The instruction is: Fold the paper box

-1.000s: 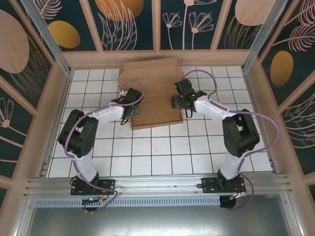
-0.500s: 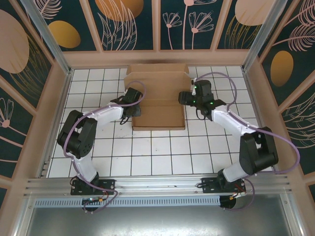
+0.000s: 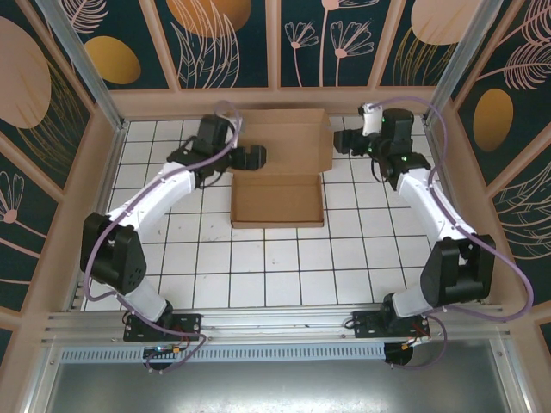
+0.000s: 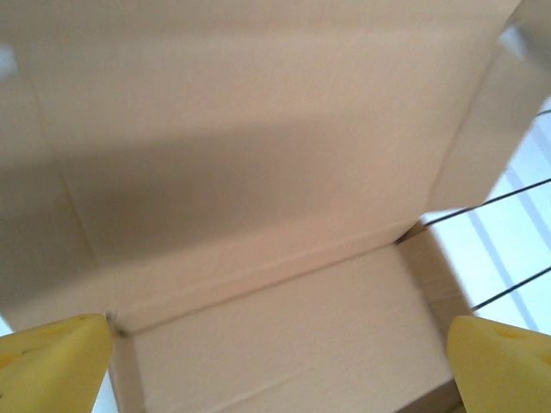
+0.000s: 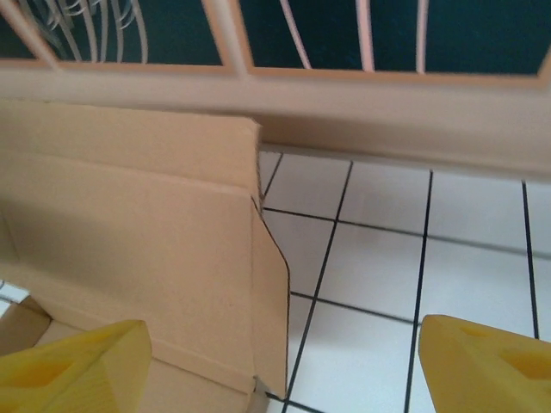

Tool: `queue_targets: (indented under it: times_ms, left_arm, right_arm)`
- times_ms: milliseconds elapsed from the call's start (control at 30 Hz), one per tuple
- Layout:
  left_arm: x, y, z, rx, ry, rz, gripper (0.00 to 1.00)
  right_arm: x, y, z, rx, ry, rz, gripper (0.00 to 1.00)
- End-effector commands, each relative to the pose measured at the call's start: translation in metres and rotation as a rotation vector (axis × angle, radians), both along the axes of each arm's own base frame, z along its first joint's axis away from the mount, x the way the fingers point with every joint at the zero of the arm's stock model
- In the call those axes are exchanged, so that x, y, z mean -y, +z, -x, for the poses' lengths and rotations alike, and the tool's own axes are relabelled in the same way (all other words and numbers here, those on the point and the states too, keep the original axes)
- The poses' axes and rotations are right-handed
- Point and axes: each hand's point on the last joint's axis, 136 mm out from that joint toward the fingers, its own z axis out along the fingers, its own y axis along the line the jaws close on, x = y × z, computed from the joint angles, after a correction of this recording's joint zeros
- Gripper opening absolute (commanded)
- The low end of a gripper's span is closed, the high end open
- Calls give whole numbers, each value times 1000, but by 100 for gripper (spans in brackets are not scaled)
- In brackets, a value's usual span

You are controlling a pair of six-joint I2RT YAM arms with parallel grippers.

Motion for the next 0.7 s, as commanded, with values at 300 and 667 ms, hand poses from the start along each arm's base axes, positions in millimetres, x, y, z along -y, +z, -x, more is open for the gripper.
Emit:
queue_targets:
  times_ms: [300,667]
  left_arm:
    - [-52,64,-36,195,-212,-414,99]
    - [-48,44,-19,164,-387,-484,99]
  right_arm:
    - [-19,-30,-40,-166,282,239,77]
    - [-42,-60,-65,-331,489,253,60]
